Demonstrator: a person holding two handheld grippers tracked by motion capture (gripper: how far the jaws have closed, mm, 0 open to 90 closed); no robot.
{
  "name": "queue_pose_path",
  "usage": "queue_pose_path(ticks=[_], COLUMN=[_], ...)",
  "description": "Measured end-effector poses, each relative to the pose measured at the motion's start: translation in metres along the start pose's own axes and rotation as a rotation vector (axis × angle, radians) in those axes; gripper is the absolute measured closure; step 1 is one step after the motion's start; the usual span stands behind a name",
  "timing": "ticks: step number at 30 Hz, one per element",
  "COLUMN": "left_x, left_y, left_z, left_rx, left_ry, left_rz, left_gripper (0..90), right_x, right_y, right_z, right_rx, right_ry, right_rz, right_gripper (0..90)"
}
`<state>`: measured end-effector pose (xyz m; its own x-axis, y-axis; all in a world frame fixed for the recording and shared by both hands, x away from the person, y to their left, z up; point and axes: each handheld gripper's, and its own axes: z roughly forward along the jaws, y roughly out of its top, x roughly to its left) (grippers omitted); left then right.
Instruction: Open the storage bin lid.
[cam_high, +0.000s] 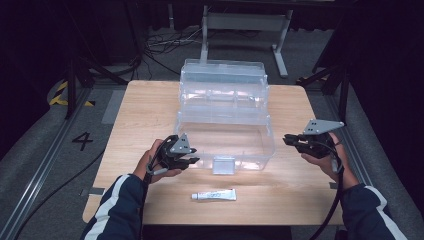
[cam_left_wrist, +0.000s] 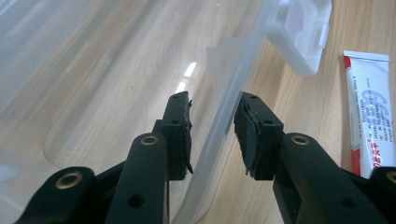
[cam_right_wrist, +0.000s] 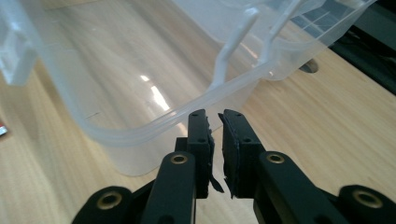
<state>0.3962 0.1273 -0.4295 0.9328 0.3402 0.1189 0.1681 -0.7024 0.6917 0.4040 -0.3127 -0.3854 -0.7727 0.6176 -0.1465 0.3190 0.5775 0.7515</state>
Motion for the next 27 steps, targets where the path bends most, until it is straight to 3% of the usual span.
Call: queue_pose_path(ticks=[7,12,15,19,22,27], left_x=[-0.004,-0.009,-0.012,-0.014,-0.017,-0.018], left_y=[0.001,0.001,-0.001,-0.005,-0.012,-0.031], left_z=[-0.011,-0.023,-0.031,-0.043,-0.055,-0.067], left_rx=[-0.014,-0.003,-0.012,-0.031,-0.041,-0.033], left_ry=[0.042,0.135,0.169,0.206,0.233,0.268], left_rz=[-0.001,-0.006,-0.009,-0.023,-0.026,-0.08], left_gripper=[53.6,43.7,36.9,35.2,35.1,27.9], right_x=[0.019,0.034,0.044,0.054,0.057,0.067], right_y=[-0.011,-0.015,-0.016,-0.015,-0.015,-0.013], right_z=[-0.002,-0.001,0.004,0.01,0.012,0.02], right_rx=[0.031,0.043,0.065,0.08,0.086,0.105], right_ry=[0.083,0.122,0.15,0.175,0.184,0.211], right_rz=[-0.026,-0.038,-0.066,-0.086,-0.094,-0.109], right_gripper=[79.0,76.5,75.2,73.9,72.4,68.9])
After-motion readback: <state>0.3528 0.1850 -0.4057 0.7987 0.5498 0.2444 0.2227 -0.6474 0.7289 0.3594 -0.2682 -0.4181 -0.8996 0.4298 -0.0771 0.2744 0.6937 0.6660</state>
